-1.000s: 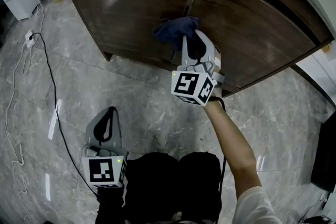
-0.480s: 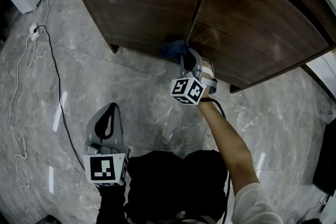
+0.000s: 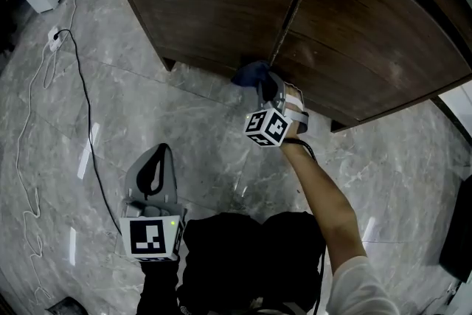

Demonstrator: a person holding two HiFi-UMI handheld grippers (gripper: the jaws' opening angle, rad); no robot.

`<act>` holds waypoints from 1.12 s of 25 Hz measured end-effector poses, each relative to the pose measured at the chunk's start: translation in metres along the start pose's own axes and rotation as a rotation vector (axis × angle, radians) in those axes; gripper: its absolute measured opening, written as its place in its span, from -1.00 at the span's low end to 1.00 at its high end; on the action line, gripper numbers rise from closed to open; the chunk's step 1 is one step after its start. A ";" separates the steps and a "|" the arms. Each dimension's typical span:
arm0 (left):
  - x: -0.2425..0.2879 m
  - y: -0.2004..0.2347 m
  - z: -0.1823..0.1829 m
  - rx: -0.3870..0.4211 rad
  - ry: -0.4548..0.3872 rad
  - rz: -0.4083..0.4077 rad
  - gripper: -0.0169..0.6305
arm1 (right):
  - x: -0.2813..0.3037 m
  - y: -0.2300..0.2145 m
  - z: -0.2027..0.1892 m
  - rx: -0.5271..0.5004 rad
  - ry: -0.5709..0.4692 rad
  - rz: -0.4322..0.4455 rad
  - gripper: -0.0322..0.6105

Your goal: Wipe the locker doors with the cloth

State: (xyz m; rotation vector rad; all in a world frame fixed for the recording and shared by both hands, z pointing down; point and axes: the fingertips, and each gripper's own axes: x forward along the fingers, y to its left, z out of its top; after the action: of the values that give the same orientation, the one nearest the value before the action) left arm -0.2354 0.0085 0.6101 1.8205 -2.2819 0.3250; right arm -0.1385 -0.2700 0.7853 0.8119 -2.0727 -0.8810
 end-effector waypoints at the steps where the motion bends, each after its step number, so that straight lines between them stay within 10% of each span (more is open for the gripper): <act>1: 0.000 0.000 0.001 -0.004 -0.001 0.001 -0.94 | -0.003 -0.009 0.010 -0.012 -0.020 -0.014 -0.68; 17: -0.008 -0.002 0.021 -0.014 -0.050 -0.017 -0.94 | -0.082 -0.223 0.191 0.039 -0.285 -0.277 -0.68; 28: -0.012 0.008 0.020 -0.004 -0.045 0.002 -0.94 | -0.105 -0.283 0.242 0.100 -0.368 -0.342 -0.68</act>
State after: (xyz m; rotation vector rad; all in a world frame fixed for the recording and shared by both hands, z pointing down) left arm -0.2406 0.0155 0.5871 1.8420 -2.3124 0.2820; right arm -0.2044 -0.2724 0.4038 1.1534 -2.3485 -1.1910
